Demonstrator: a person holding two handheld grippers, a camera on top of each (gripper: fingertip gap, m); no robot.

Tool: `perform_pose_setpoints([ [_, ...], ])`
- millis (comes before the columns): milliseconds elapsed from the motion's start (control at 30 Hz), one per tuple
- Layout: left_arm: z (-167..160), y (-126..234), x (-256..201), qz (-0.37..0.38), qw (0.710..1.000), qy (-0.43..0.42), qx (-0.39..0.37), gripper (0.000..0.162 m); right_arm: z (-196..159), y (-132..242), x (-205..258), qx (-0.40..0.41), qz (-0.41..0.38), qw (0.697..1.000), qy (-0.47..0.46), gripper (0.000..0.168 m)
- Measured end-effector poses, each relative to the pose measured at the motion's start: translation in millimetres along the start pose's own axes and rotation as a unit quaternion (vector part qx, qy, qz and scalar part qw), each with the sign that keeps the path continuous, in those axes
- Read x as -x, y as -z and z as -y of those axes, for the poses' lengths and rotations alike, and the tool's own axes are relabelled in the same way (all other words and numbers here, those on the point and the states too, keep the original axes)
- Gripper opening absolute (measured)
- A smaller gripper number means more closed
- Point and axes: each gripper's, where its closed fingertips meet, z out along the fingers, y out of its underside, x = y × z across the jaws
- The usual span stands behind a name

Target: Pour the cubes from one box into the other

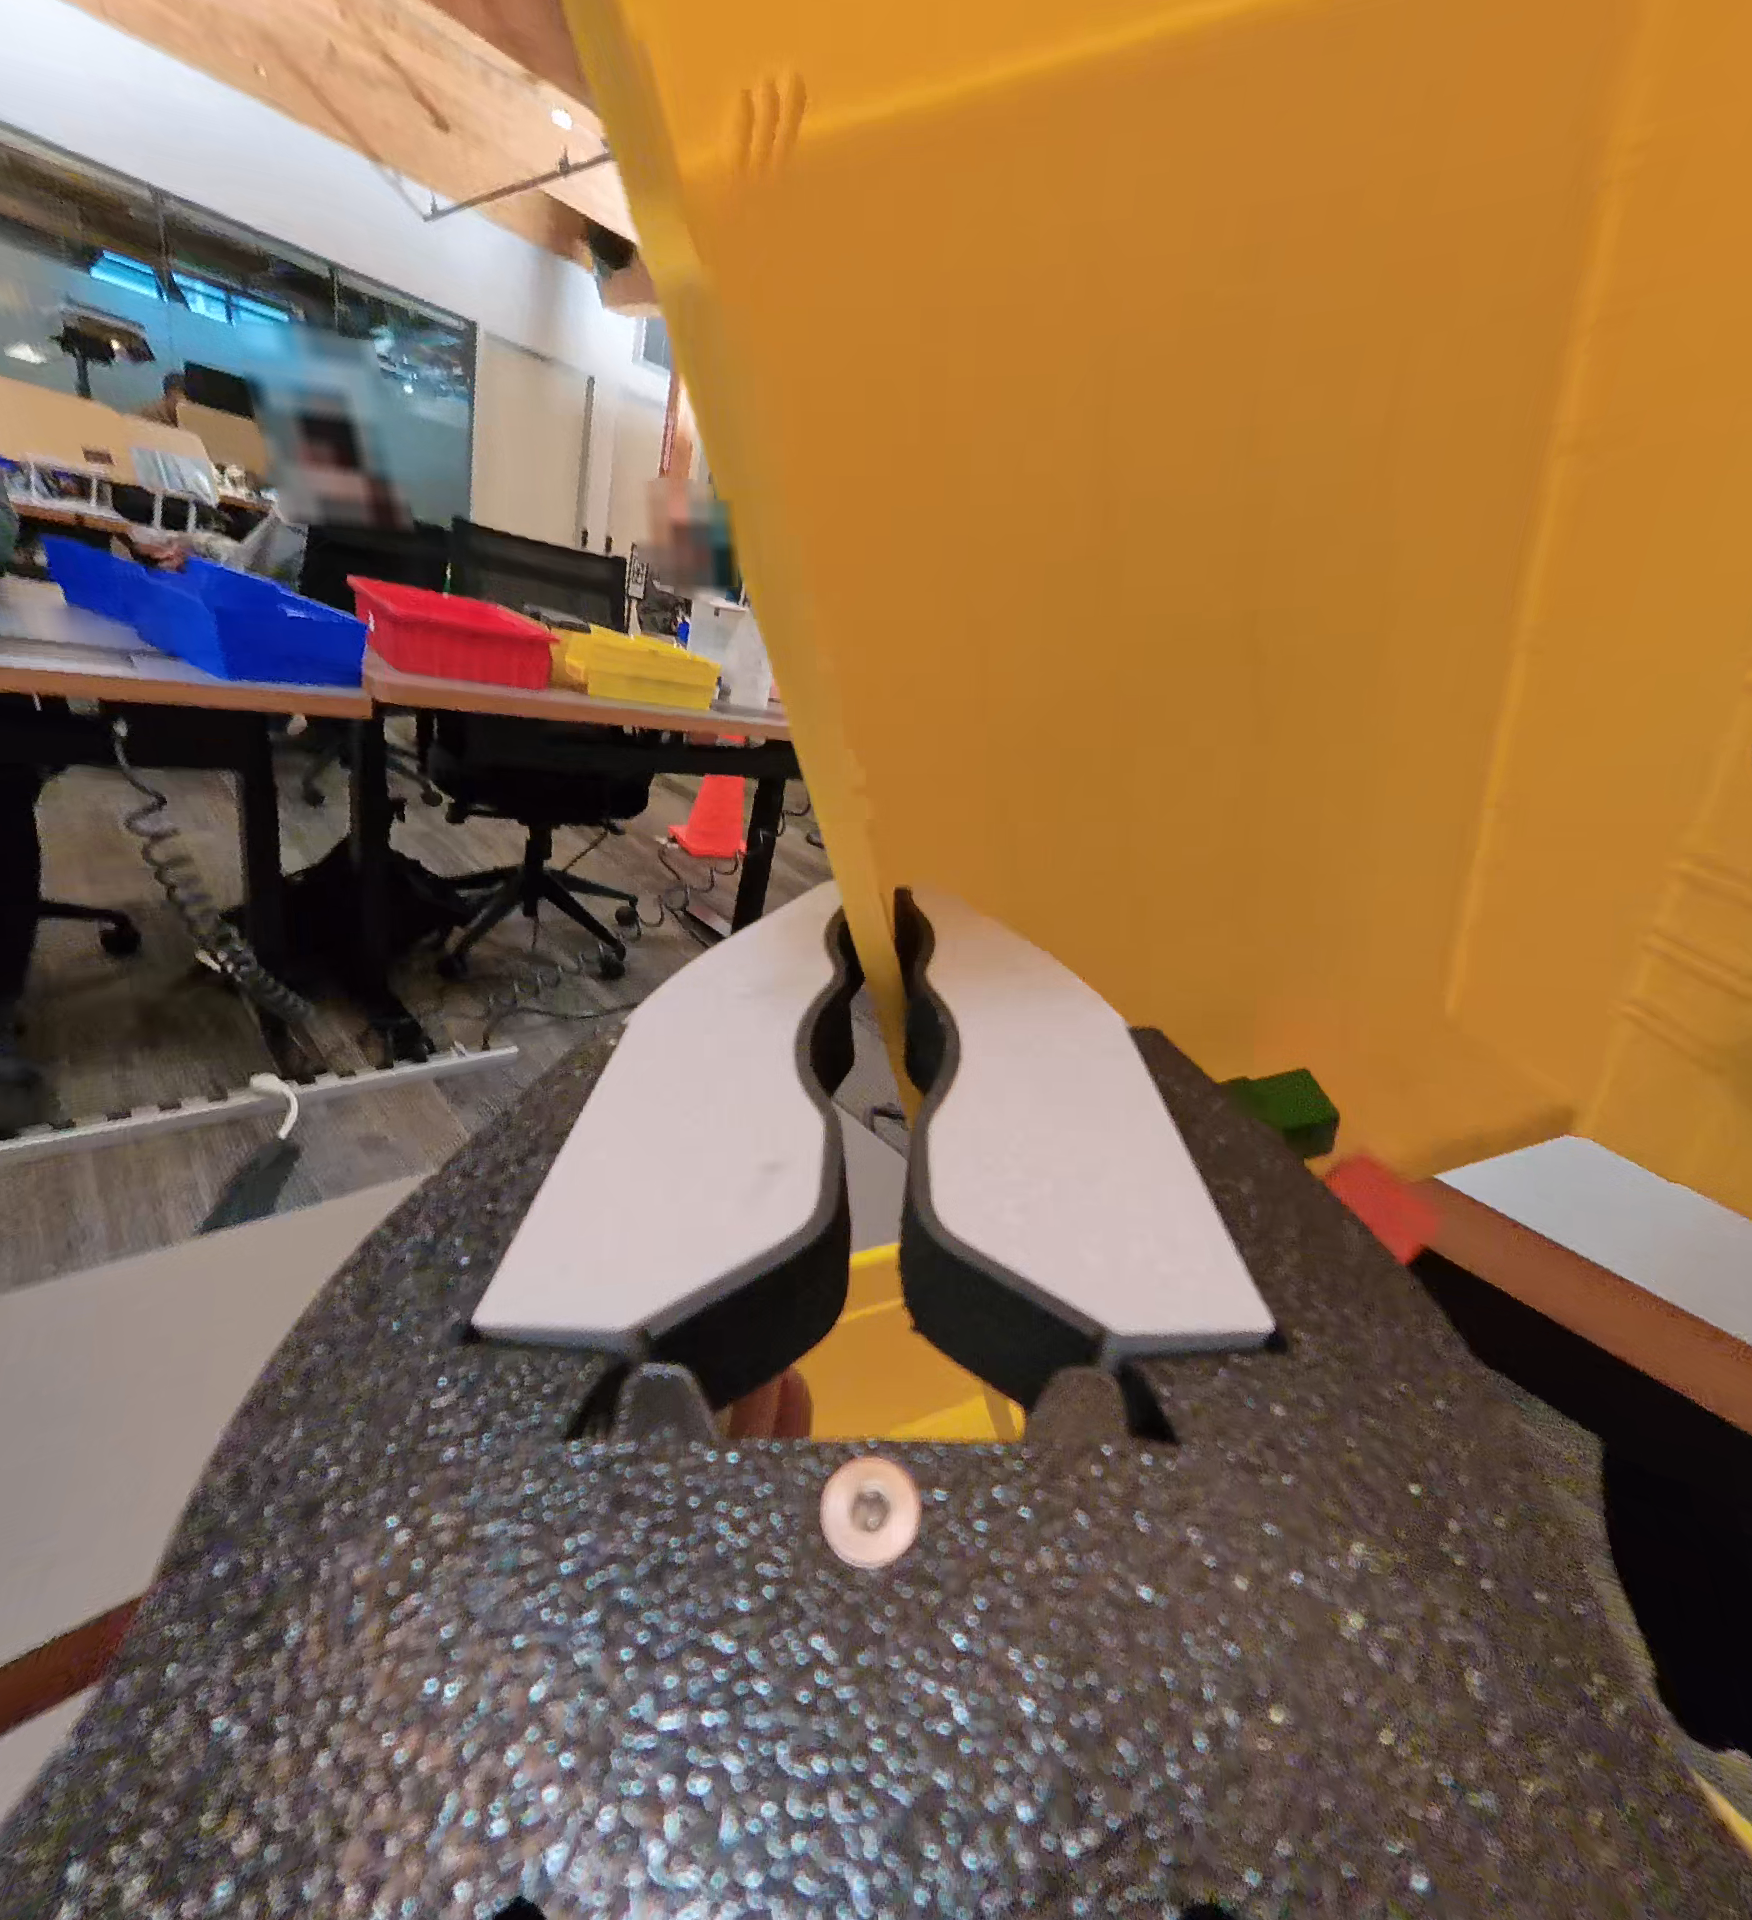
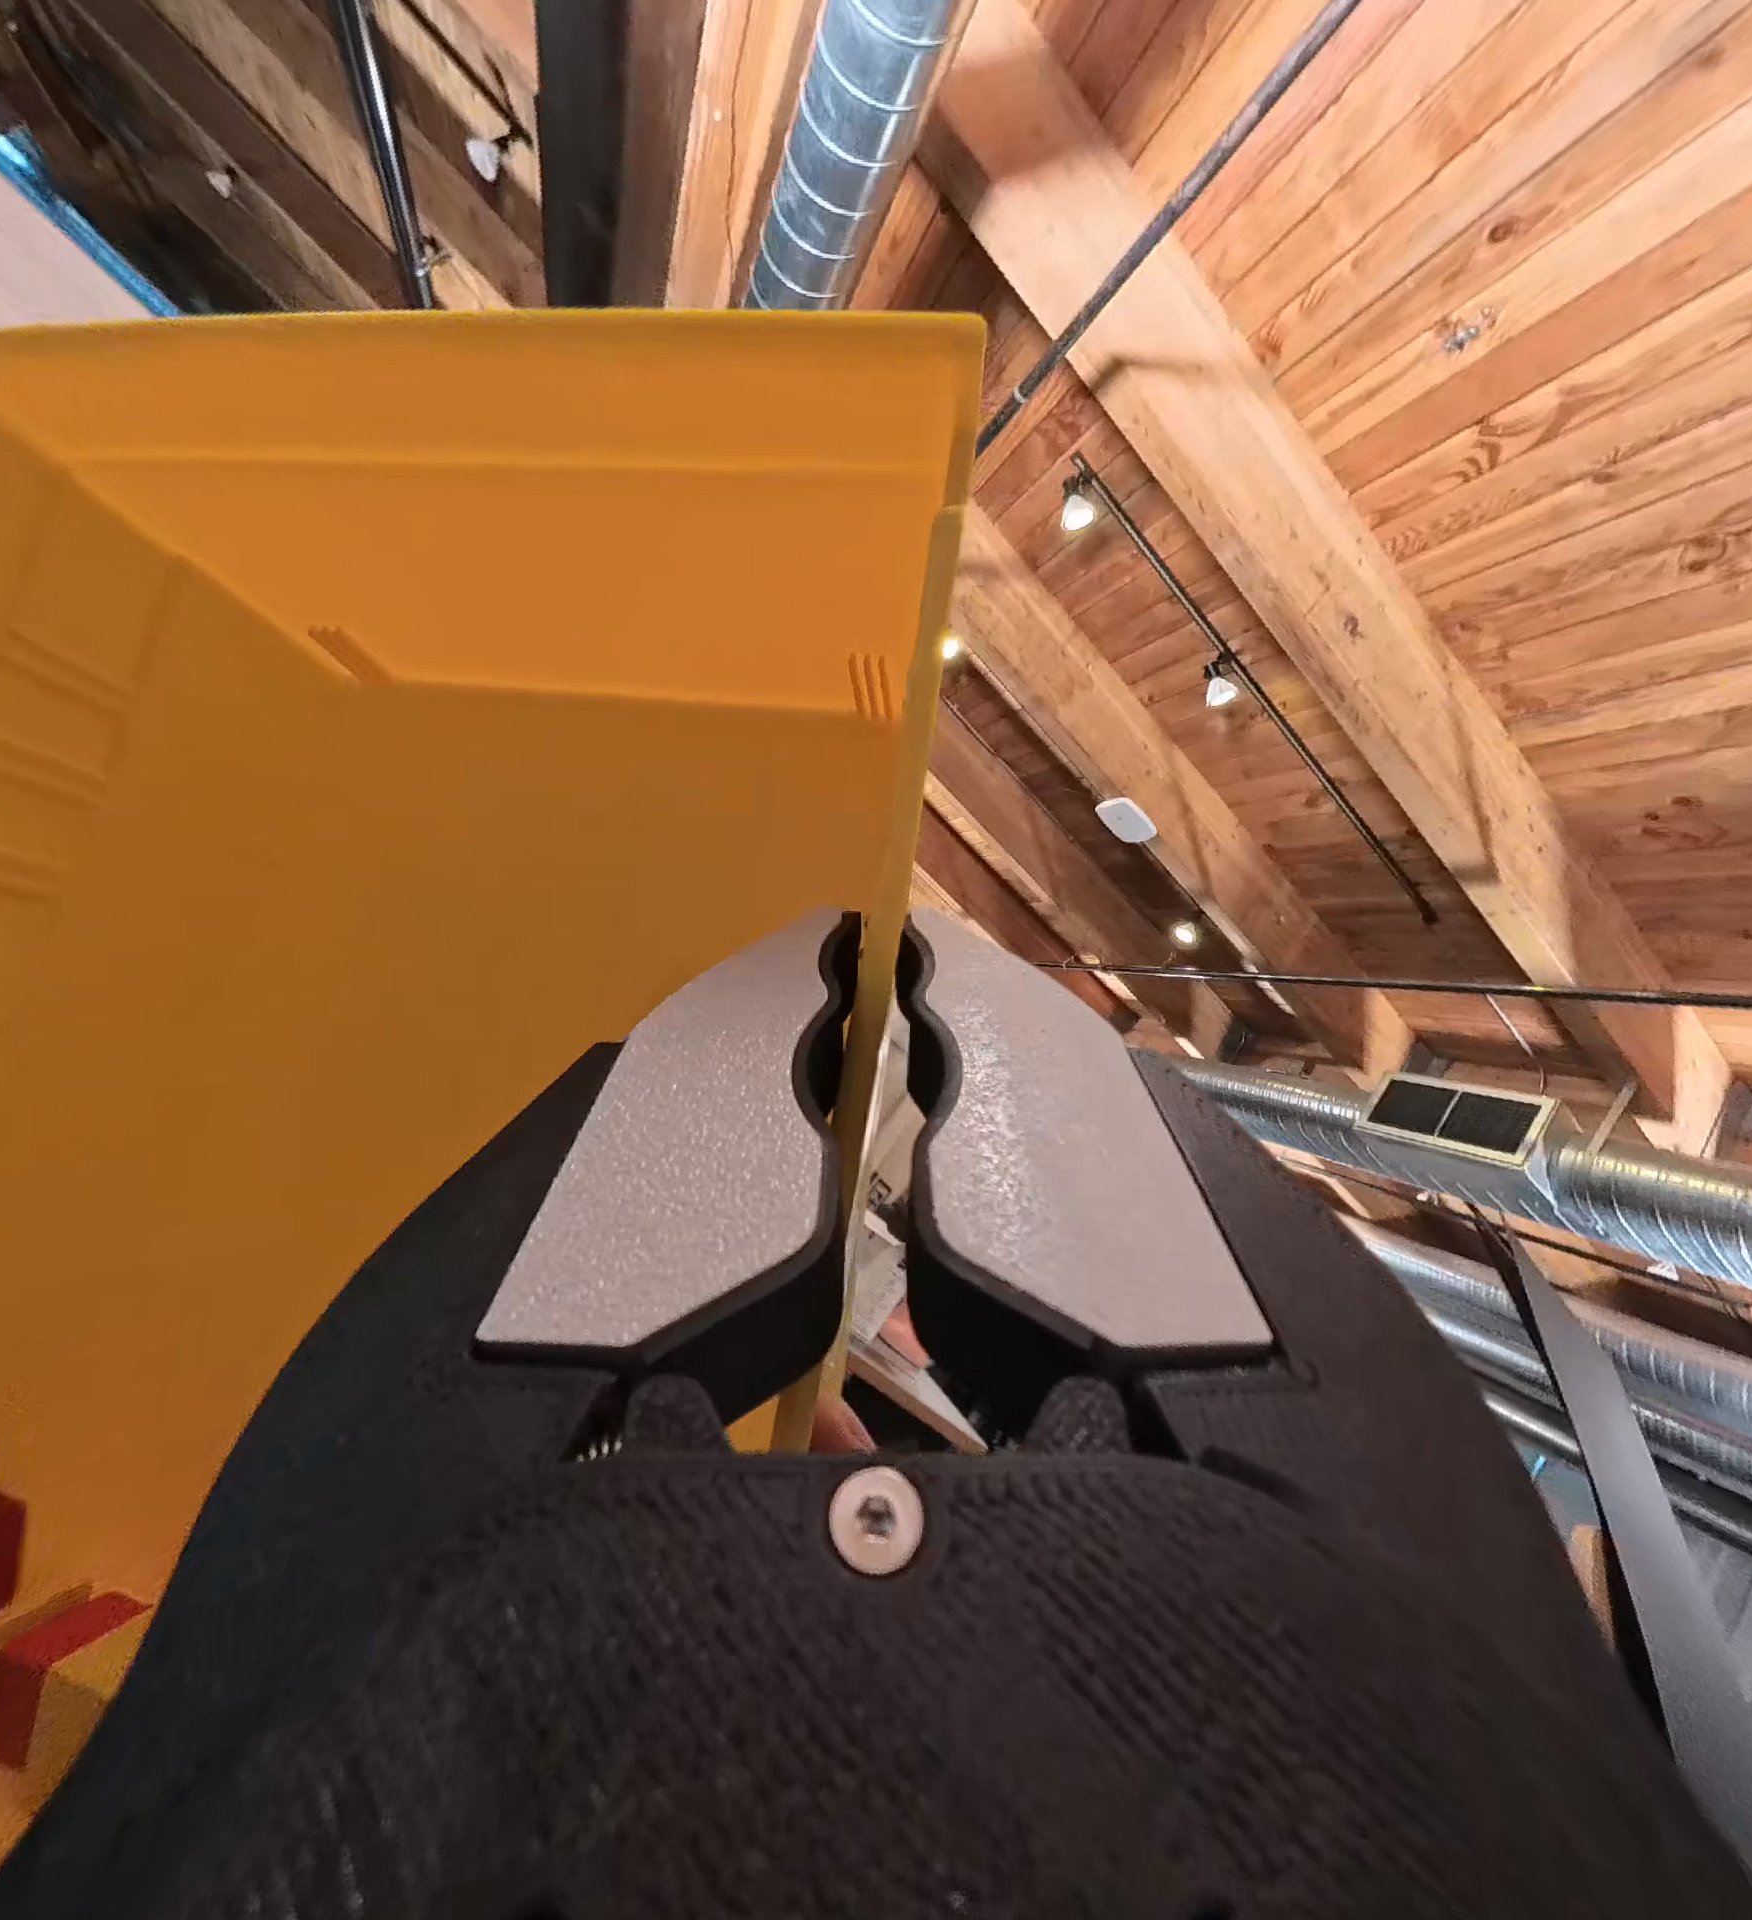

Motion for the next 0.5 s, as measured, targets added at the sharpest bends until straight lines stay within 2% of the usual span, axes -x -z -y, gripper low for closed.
perform_pose_setpoints([
  [67,-2.3,0.8,2.4,0.003,0.999,0.037,0.013,0.004,-7.2,-3.4,2.5,0.021,0.001,1.000,0.010,0.005],
  [167,3.7,4.6,2.7,0.008,1.000,0.003,-0.008,0.004,-0.4,0.6,1.0,-0.008,-0.005,1.000,-0.010,0.006],
  [500,-7.7,3.7,2.4,0.001,1.000,0.011,0.016,0.004,-10.9,3.6,4.7,0.010,0.002,1.000,-0.012,0.005],
])
